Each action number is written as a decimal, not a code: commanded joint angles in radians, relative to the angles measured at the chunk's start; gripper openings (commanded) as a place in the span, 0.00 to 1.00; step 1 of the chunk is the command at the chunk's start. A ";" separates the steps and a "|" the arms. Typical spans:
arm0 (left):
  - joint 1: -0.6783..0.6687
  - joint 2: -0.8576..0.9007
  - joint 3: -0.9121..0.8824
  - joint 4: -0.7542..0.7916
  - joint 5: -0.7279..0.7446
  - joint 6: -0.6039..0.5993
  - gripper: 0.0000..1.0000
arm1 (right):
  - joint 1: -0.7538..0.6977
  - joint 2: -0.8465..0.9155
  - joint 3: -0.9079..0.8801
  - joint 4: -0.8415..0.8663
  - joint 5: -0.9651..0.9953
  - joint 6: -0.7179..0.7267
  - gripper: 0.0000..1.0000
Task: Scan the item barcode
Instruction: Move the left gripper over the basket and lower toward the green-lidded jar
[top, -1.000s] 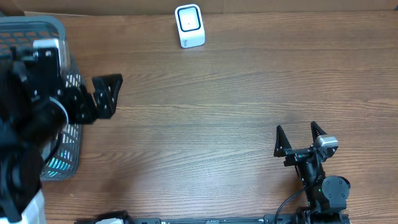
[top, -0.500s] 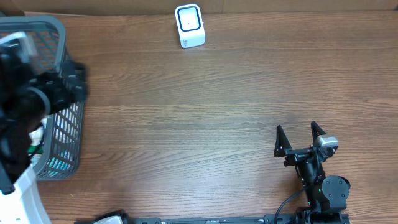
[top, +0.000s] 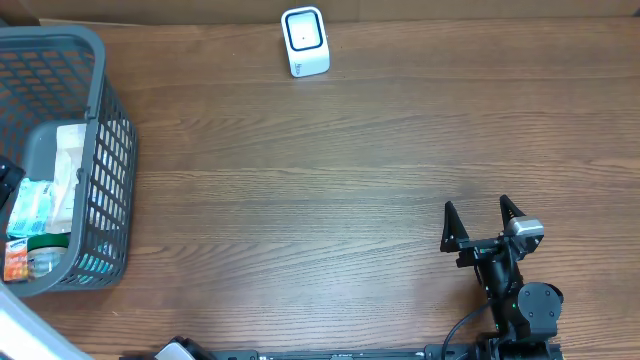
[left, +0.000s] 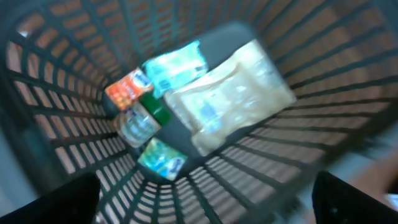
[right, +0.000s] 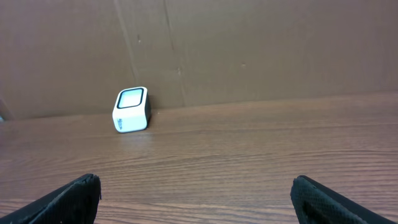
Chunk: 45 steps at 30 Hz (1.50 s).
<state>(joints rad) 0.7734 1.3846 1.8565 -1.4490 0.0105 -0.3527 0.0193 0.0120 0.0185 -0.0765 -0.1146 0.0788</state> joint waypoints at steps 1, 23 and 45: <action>0.006 0.048 -0.103 0.049 -0.055 0.050 0.91 | -0.006 -0.007 -0.011 0.004 0.012 -0.001 1.00; 0.019 0.254 -0.429 0.306 -0.201 0.438 0.91 | -0.006 -0.007 -0.011 0.004 0.012 -0.001 1.00; 0.084 0.272 -0.677 0.665 -0.146 0.615 0.86 | -0.006 -0.007 -0.011 0.004 0.012 -0.001 1.00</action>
<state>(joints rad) 0.8471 1.6451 1.1820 -0.8021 -0.1928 0.1913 0.0193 0.0120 0.0185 -0.0772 -0.1146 0.0784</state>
